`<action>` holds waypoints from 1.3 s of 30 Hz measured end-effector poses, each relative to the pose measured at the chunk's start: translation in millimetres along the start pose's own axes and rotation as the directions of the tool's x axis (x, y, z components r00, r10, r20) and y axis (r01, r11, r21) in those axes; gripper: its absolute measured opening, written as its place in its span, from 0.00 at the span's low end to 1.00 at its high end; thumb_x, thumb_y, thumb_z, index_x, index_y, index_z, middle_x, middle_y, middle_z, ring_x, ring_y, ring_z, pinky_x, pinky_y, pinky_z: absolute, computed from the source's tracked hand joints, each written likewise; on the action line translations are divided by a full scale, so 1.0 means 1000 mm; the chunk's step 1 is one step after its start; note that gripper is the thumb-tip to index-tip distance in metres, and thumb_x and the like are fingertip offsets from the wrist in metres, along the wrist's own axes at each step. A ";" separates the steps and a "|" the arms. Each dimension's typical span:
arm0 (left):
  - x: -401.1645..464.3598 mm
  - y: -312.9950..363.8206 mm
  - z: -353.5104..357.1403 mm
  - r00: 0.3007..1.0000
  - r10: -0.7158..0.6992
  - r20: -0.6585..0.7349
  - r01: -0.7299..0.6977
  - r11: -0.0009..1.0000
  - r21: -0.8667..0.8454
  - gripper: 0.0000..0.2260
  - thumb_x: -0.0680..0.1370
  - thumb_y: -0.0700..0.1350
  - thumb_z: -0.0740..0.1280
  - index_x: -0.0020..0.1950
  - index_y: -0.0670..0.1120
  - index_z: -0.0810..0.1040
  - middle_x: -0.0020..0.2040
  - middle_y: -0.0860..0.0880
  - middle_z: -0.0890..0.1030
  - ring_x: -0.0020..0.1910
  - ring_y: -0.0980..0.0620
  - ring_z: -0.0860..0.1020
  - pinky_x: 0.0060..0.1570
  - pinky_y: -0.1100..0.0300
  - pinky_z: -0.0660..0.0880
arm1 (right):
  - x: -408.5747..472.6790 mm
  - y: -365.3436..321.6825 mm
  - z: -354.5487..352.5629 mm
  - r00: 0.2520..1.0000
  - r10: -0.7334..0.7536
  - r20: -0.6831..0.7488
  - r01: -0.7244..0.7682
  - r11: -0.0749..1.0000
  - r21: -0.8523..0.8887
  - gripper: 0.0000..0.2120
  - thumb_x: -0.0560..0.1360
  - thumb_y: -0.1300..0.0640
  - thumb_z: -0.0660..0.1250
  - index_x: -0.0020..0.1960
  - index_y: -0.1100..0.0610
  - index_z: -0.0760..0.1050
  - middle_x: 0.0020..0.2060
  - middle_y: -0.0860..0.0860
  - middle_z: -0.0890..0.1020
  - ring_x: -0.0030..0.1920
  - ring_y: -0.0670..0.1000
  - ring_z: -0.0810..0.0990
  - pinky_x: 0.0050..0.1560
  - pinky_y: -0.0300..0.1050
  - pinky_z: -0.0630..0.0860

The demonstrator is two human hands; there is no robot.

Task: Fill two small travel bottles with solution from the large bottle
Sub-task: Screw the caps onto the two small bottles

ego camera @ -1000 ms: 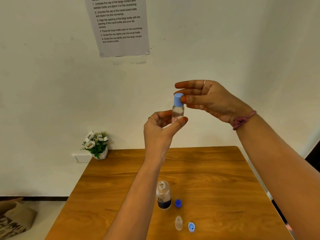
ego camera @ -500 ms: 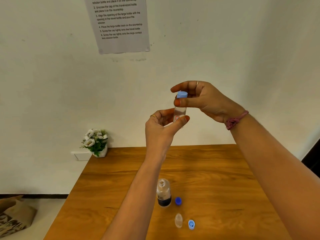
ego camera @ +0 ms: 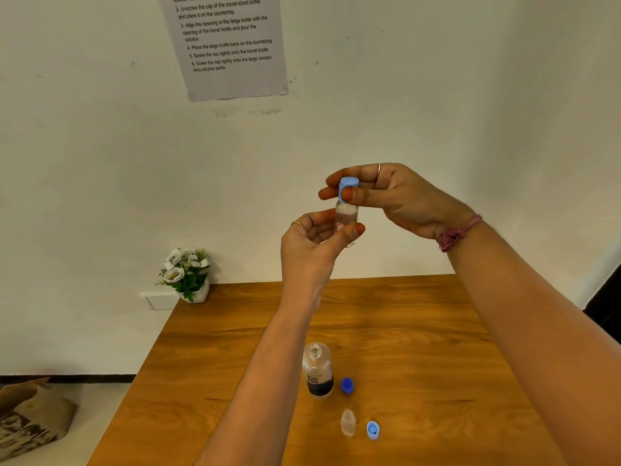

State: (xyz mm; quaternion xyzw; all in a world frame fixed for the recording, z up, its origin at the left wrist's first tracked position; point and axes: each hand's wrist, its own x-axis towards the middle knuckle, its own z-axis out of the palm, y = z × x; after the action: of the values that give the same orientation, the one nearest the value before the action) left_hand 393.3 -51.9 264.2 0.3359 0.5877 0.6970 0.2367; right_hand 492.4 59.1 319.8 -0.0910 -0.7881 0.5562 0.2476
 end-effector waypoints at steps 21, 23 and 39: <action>0.003 -0.016 0.001 0.991 0.011 -0.136 -0.010 1.000 0.010 0.19 0.67 0.42 0.77 0.56 0.43 0.79 0.49 0.46 0.84 0.51 0.49 0.82 0.55 0.48 0.79 | -0.001 0.017 0.032 0.965 -0.010 -0.264 0.020 0.999 0.037 0.17 0.73 0.59 0.68 0.61 0.57 0.75 0.56 0.52 0.81 0.57 0.46 0.80 0.60 0.41 0.75; 0.003 -0.019 -0.002 0.994 -0.009 -0.113 0.006 1.000 -0.028 0.20 0.66 0.41 0.77 0.56 0.42 0.79 0.50 0.45 0.84 0.51 0.48 0.82 0.55 0.49 0.79 | -0.005 0.019 0.030 0.976 0.011 -0.217 0.013 0.994 0.107 0.20 0.74 0.55 0.66 0.65 0.56 0.72 0.60 0.49 0.78 0.59 0.42 0.78 0.56 0.33 0.74; -0.042 -0.093 -0.050 0.976 -0.209 0.059 0.209 0.978 0.008 0.24 0.65 0.35 0.77 0.56 0.52 0.76 0.54 0.50 0.83 0.53 0.55 0.81 0.51 0.60 0.79 | -0.100 0.158 0.082 0.568 0.619 -0.543 -0.367 0.781 0.506 0.10 0.77 0.49 0.63 0.53 0.52 0.78 0.48 0.51 0.83 0.52 0.51 0.80 0.53 0.49 0.75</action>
State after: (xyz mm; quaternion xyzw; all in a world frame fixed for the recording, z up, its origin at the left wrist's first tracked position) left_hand 377.4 -97.3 161.3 0.2931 0.6129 0.6575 0.3256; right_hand 516.7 6.8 123.7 -0.4649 -0.4727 0.6548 0.3630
